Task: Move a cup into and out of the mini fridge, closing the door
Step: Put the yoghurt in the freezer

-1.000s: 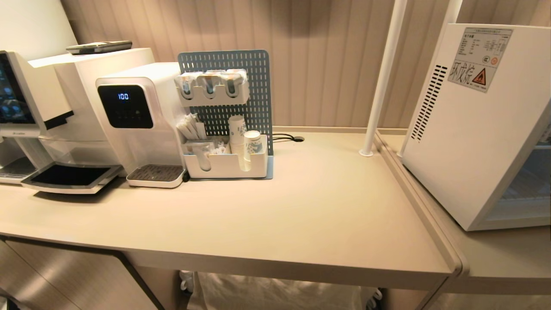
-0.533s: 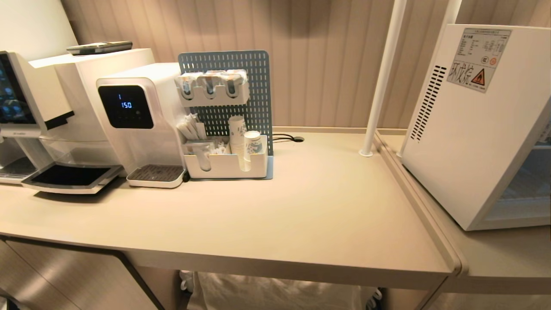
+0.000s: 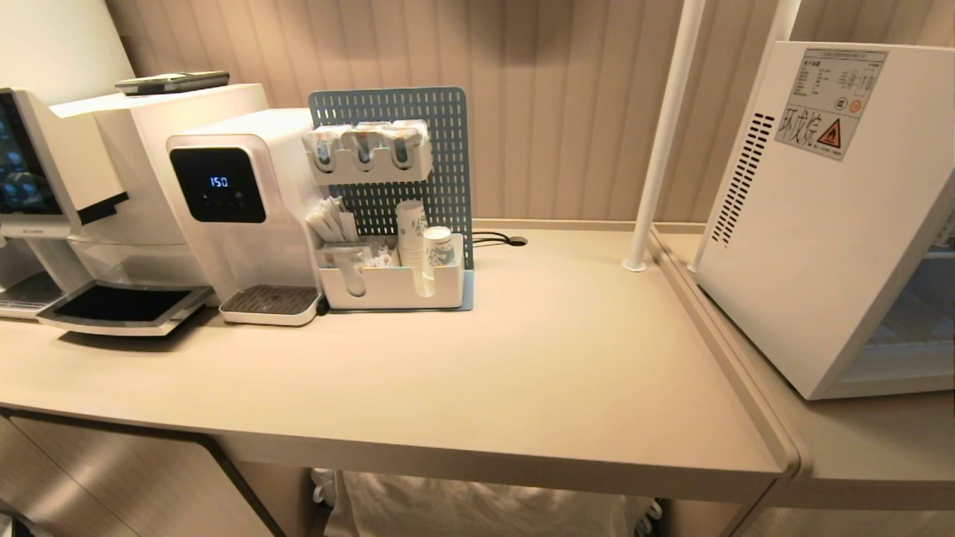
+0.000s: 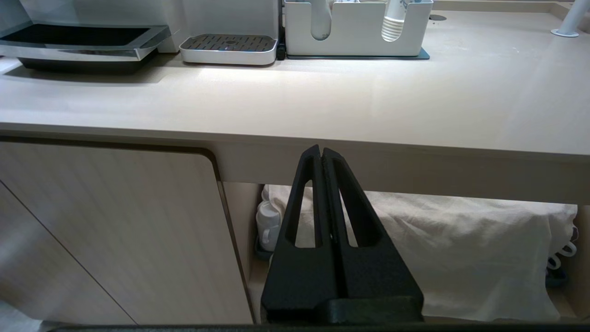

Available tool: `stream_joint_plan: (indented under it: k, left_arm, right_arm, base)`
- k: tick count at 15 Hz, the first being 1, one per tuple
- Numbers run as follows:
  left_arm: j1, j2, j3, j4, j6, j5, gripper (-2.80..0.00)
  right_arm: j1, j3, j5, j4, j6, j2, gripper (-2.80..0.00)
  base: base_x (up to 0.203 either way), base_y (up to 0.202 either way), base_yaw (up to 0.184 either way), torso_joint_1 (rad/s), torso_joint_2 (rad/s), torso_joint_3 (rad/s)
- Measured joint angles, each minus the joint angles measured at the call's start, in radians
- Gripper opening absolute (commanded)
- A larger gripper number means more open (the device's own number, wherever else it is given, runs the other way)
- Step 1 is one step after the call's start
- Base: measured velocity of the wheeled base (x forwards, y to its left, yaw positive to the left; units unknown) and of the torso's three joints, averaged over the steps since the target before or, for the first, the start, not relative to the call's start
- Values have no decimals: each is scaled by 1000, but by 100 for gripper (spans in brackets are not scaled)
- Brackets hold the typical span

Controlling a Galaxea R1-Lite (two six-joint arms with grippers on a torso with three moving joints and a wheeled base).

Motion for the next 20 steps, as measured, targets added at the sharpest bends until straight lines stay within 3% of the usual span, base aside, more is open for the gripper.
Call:
stream_joint_plan:
  k: [2, 15, 20]
  left_arm:
    - [0, 0, 0, 0, 0, 0, -280]
    - [-1, 0, 0, 1, 1, 0, -280]
    - [0, 0, -1, 1, 1, 0, -280]
  right_arm:
    - [-1, -6, 19, 8, 35, -2, -280]
    - [0, -7, 19, 9, 38, -3, -280]
    - [0, -7, 19, 10, 37, -2, -280]
  base:
    - [0, 0, 0, 0, 0, 0]
    - [0, 0, 0, 0, 0, 0]
    - [0, -168, -3, 2, 0, 2]
